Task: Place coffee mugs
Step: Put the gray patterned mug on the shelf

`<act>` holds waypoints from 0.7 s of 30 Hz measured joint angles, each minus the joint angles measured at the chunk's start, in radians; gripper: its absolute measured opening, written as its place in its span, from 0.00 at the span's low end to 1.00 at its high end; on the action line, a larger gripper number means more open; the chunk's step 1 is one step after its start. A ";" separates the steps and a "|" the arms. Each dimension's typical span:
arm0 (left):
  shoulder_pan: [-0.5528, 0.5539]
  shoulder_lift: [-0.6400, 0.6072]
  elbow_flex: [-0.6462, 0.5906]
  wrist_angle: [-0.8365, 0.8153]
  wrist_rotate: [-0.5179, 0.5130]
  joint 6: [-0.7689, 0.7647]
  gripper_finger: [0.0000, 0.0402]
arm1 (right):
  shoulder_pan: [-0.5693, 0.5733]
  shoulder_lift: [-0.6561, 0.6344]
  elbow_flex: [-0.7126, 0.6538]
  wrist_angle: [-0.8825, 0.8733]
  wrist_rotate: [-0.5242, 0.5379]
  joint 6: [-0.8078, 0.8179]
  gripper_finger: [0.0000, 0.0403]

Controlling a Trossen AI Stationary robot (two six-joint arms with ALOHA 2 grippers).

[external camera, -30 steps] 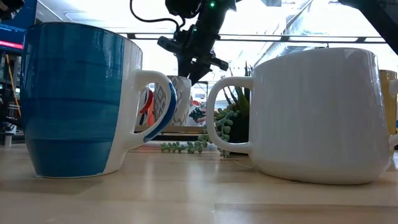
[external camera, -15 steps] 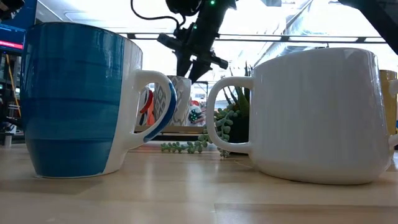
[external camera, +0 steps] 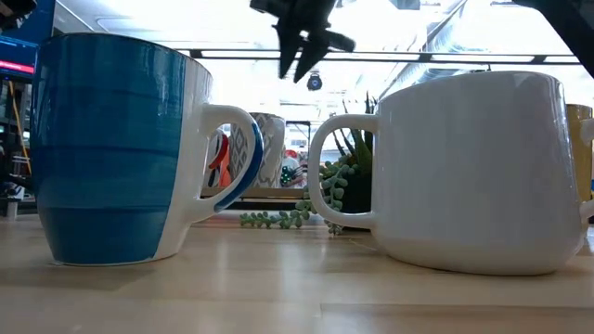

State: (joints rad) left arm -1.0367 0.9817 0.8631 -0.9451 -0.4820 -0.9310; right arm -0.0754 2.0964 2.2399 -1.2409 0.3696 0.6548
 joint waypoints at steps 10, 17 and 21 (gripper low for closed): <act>0.000 0.000 0.000 0.000 -0.025 0.036 0.37 | 0.058 0.024 0.004 -0.139 -0.008 0.101 0.27; 0.000 0.000 0.000 0.000 -0.026 0.026 0.37 | 0.058 0.087 0.004 -0.150 -0.041 0.097 0.21; 0.000 0.000 0.000 0.000 -0.026 0.016 0.37 | 0.058 0.112 0.003 -0.155 -0.049 0.087 0.17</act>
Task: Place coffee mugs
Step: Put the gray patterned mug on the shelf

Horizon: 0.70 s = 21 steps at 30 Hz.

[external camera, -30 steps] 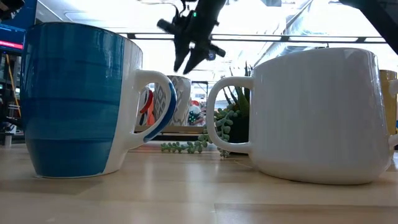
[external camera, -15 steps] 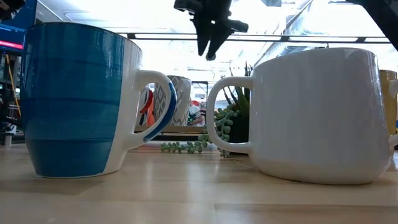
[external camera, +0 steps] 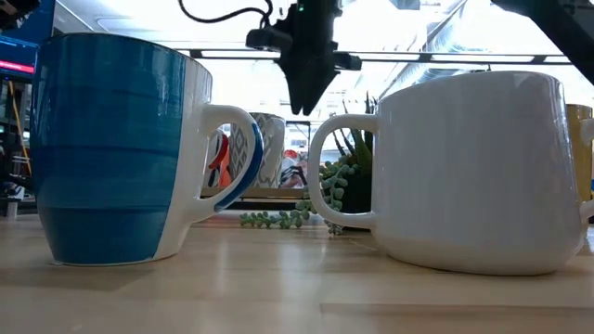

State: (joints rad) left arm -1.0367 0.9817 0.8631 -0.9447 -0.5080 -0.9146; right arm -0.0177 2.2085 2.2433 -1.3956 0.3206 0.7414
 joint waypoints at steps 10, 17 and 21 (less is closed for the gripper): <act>0.000 0.000 0.000 0.000 0.000 0.001 0.37 | -0.002 0.017 0.000 0.021 0.003 -0.018 0.15; 0.000 0.000 0.000 0.001 0.001 0.001 0.37 | -0.002 0.031 0.000 0.040 0.038 -0.025 0.15; 0.000 0.000 0.000 0.001 0.003 0.001 0.37 | -0.008 0.030 0.000 0.037 0.031 -0.027 0.15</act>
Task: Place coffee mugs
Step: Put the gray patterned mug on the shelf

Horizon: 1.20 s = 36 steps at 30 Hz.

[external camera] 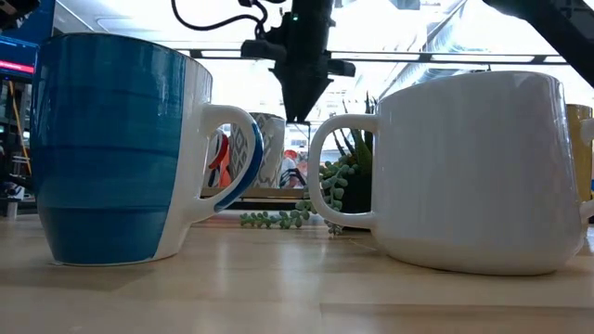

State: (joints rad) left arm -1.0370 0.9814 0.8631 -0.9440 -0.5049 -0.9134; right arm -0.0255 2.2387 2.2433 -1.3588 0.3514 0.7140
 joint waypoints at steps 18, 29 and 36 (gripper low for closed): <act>0.000 0.000 0.000 0.000 0.000 0.000 0.37 | -0.007 0.007 0.000 0.087 -0.012 -0.027 0.15; 0.000 0.000 0.000 0.000 0.000 -0.001 0.37 | -0.014 0.007 0.000 0.131 -0.023 -0.042 0.15; 0.000 0.000 0.000 0.000 -0.001 -0.001 0.37 | -0.014 0.007 0.000 0.148 -0.046 -0.052 0.15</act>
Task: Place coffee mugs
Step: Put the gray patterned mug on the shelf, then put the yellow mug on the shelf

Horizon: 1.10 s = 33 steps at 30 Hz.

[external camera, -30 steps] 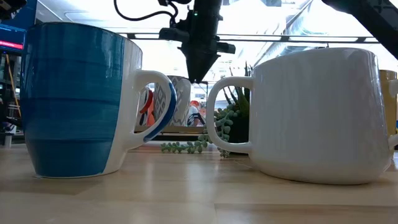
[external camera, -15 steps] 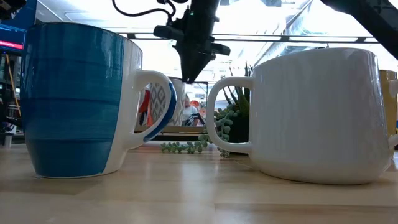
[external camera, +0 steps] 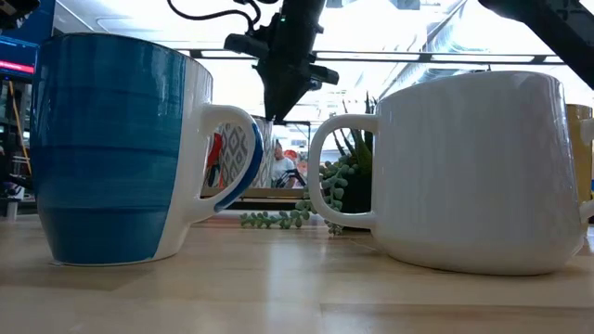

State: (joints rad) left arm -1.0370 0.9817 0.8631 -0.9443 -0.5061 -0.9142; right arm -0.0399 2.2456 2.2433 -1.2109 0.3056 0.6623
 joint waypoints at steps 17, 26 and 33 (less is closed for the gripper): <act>0.000 0.000 0.000 0.000 -0.001 0.000 0.37 | 0.005 -0.016 0.000 -0.188 0.023 -0.004 0.15; 0.001 0.000 0.000 0.000 -0.002 0.000 0.37 | 0.075 -0.121 0.085 -0.239 0.036 -0.118 0.15; 0.001 0.000 0.000 0.000 -0.002 0.000 0.37 | 0.199 -0.238 0.048 -0.364 0.193 -0.095 0.15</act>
State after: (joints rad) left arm -1.0363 0.9815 0.8631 -0.9443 -0.5079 -0.9146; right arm 0.1592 2.0071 2.2913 -1.5752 0.4988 0.5670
